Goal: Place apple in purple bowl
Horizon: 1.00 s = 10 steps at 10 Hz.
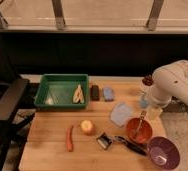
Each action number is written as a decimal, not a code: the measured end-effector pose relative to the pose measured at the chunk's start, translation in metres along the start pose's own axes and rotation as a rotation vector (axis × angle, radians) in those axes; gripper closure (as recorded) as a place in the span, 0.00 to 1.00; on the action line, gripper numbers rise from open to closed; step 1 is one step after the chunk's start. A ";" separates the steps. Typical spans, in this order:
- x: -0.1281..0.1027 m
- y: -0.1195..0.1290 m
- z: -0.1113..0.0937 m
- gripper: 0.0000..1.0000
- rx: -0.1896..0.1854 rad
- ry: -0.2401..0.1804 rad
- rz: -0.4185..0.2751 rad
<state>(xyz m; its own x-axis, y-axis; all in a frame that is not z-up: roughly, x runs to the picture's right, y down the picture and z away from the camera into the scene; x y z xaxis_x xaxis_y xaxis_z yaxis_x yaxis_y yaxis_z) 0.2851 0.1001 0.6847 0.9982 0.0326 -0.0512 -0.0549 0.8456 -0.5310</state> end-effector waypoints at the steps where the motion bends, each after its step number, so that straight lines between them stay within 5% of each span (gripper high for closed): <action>1: 0.000 0.000 0.000 0.35 0.000 0.000 0.000; 8: 0.000 0.000 0.000 0.35 0.000 0.000 -0.002; 10: -0.004 -0.002 -0.002 0.35 0.006 -0.010 -0.047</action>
<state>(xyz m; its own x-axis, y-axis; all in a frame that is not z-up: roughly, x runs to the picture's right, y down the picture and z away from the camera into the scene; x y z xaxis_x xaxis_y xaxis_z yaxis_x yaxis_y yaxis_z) 0.2811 0.0966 0.6841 0.9998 -0.0014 -0.0178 -0.0082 0.8495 -0.5275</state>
